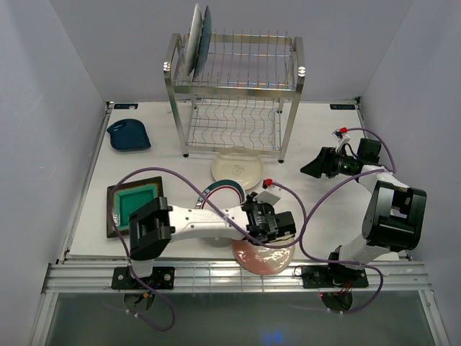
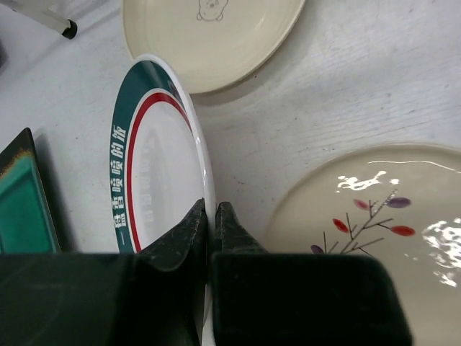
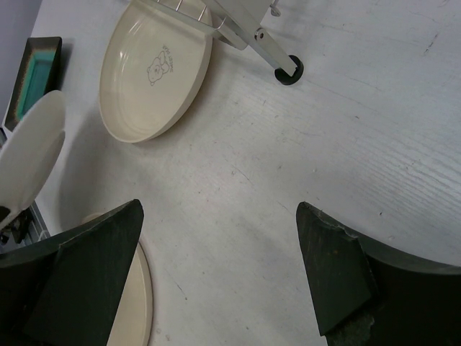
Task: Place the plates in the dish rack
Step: Pick up the plate at the center of the board.
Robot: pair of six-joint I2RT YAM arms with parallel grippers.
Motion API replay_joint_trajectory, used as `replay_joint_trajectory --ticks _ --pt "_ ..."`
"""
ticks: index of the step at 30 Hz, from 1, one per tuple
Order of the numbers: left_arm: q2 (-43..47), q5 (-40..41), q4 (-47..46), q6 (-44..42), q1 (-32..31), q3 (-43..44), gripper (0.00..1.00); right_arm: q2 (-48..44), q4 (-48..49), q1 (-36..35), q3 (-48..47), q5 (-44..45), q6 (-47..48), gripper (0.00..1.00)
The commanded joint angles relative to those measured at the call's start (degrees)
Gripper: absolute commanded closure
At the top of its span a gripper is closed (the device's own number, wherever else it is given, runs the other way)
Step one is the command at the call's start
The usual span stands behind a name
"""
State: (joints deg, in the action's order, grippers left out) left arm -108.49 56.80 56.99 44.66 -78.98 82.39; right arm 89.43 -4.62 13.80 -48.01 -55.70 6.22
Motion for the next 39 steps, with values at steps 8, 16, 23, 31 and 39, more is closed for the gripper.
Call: replay_joint_trajectory --ticks 8,16,23,31,39 --pt "24.00 0.16 -6.17 -2.28 -1.97 -2.75 1.00 0.22 -0.47 -0.09 -2.26 -1.16 0.37 0.07" --pt "45.72 -12.56 -40.53 -26.01 -1.88 -13.74 1.00 0.31 -0.48 -0.09 -2.26 -1.25 0.37 0.07" --pt "46.36 -13.72 -43.98 -33.23 -1.79 -5.34 1.00 0.66 -0.65 -0.09 -2.53 -1.43 0.37 0.07" --pt "41.69 -17.51 -51.63 -44.40 -1.70 5.66 1.00 0.75 -0.65 0.00 -2.53 -1.51 0.37 0.07" --pt "37.65 -21.90 -51.10 -53.53 -0.74 17.09 1.00 1.10 -0.83 -0.09 -2.70 -1.51 0.37 0.07"
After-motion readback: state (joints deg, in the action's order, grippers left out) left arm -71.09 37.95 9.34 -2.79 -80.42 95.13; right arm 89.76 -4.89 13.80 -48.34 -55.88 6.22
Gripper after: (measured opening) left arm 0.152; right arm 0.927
